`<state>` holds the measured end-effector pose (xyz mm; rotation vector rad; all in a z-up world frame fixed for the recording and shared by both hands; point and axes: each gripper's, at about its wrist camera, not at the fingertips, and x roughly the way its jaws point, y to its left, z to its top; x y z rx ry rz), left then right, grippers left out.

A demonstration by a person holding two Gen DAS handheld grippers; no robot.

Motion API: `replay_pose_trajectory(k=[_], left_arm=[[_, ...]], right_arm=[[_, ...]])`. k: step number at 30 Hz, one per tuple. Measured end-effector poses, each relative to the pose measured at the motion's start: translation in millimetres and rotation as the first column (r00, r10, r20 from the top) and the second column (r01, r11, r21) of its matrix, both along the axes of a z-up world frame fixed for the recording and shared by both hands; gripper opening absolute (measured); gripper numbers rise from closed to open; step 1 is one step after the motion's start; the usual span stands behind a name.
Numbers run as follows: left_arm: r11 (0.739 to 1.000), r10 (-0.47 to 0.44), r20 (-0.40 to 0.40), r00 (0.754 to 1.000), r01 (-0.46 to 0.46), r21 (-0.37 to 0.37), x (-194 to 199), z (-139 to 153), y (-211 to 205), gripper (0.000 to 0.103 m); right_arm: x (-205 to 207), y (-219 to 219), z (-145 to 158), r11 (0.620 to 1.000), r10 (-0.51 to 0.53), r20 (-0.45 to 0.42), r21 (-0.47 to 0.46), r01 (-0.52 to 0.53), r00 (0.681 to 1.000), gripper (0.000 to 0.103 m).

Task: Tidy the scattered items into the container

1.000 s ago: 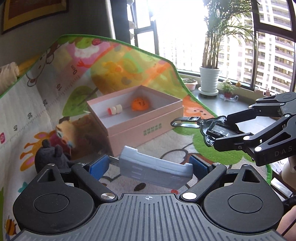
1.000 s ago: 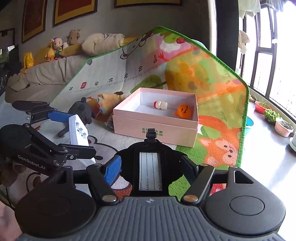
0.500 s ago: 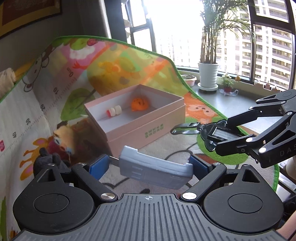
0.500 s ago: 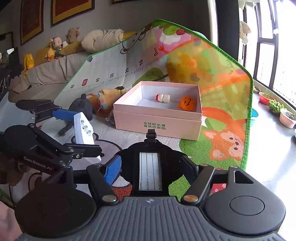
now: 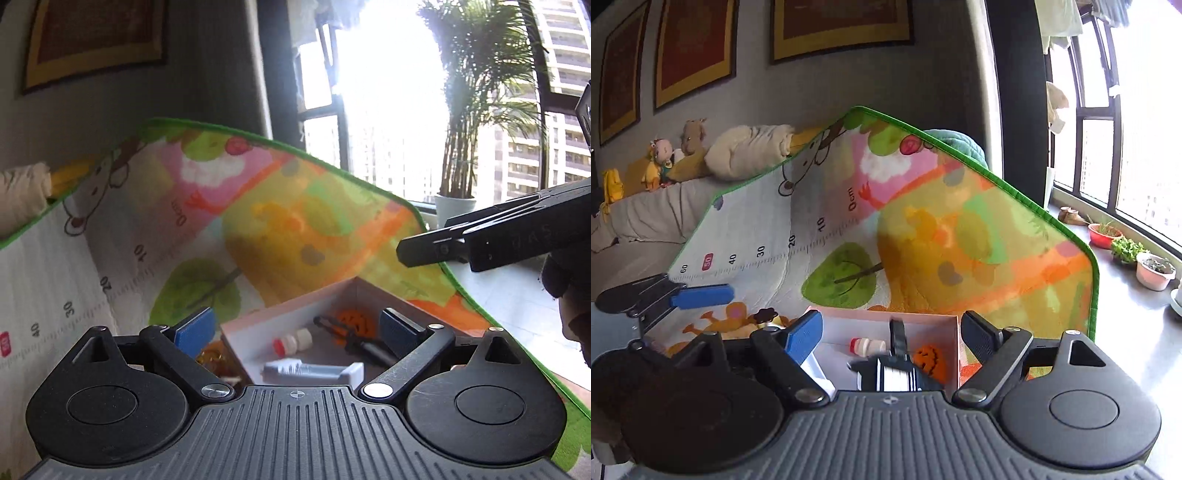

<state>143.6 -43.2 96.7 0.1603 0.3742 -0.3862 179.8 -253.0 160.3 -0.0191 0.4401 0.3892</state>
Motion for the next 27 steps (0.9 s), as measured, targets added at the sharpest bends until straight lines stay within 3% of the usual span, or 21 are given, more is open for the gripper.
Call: replay_pose_trajectory(k=[5,7,9,12,16,20,25,27], left_arm=[[0.996,0.056,-0.070,0.996,-0.051,0.071,-37.2,-20.2,30.8,0.102],[0.994,0.078,-0.102,0.992,-0.070,0.079,-53.6,-32.2,44.4,0.103],[0.988,0.125,-0.121,0.985,-0.112,0.108,-67.1,-44.9,57.6,0.103],[0.971,0.213,-0.148,0.966,-0.191,0.145,-82.8,-60.7,80.3,0.103],[0.948,0.315,-0.196,0.929,-0.298,0.113,-90.7,-68.3,118.5,0.103],[0.917,0.397,-0.222,0.891,-0.395,0.058,-96.1,-66.1,150.5,0.103],[0.904,0.415,-0.232,0.879,-0.428,-0.003,-98.5,-62.7,165.1,0.103],[0.904,0.412,-0.232,0.881,-0.427,-0.015,-97.7,-63.2,166.3,0.103]], right_arm=[[-21.7,3.8,-16.9,0.999,-0.016,0.036,-0.036,0.017,0.999,0.082],[-41.2,16.6,-25.4,0.995,0.010,0.063,-0.095,-0.004,0.998,0.075],[-57.8,33.3,-33.5,0.986,0.065,0.069,-0.157,-0.053,0.996,0.052],[-82.4,66.3,-48.2,0.962,0.164,0.046,-0.227,-0.150,0.985,0.037],[-110.4,122.2,-76.2,0.891,0.284,0.045,-0.382,-0.246,0.958,0.032],[-117.8,169.3,-101.7,0.822,0.317,0.085,-0.521,-0.229,0.945,0.031],[-91.6,214.1,-119.6,0.761,0.273,0.106,-0.631,-0.147,0.956,0.031],[-83.0,230.2,-130.5,0.701,0.259,0.150,-0.709,-0.079,0.954,0.031]])
